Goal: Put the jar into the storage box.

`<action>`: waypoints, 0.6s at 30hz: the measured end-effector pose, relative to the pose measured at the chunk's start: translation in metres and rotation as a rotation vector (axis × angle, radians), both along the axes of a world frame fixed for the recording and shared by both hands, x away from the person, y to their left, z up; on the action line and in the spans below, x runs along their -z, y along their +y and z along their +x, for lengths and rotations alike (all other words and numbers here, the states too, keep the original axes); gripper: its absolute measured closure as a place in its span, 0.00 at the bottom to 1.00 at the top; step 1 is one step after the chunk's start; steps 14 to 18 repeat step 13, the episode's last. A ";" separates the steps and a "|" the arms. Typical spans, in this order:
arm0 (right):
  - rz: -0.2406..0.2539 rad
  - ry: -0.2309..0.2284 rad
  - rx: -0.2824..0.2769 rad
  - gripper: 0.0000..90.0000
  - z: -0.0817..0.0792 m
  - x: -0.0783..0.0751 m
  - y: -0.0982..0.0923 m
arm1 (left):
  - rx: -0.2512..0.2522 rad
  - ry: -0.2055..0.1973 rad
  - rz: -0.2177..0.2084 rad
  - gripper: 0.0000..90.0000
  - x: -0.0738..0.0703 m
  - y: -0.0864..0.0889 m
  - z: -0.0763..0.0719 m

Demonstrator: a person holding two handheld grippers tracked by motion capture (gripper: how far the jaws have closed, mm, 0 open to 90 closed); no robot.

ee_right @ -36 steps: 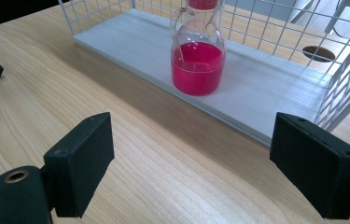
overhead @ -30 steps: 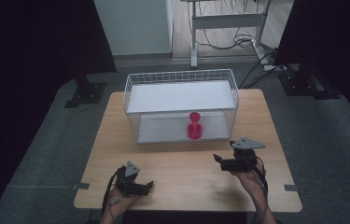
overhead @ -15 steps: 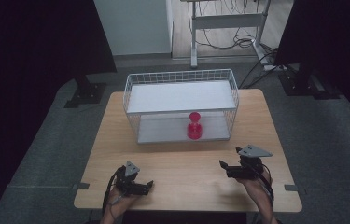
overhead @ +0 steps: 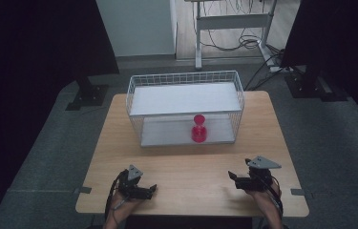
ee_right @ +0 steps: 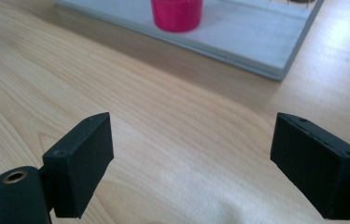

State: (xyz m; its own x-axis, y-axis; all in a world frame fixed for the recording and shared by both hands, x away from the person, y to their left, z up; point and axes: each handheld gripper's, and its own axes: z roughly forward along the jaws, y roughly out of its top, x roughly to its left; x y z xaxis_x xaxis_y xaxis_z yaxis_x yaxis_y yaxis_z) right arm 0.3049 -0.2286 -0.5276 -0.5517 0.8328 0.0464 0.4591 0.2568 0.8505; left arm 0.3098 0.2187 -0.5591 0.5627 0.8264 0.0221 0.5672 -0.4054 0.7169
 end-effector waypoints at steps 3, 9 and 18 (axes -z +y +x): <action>-0.008 0.013 0.008 0.14 -0.003 0.006 -0.002 | -0.006 0.000 0.000 0.00 0.000 0.000 0.000; -0.027 0.052 0.023 0.13 -0.006 0.017 -0.006 | -0.026 0.000 0.002 0.00 0.000 0.001 0.000; -0.055 0.084 0.023 0.12 -0.007 0.024 -0.006 | -0.044 -0.001 0.001 0.00 0.000 0.003 0.000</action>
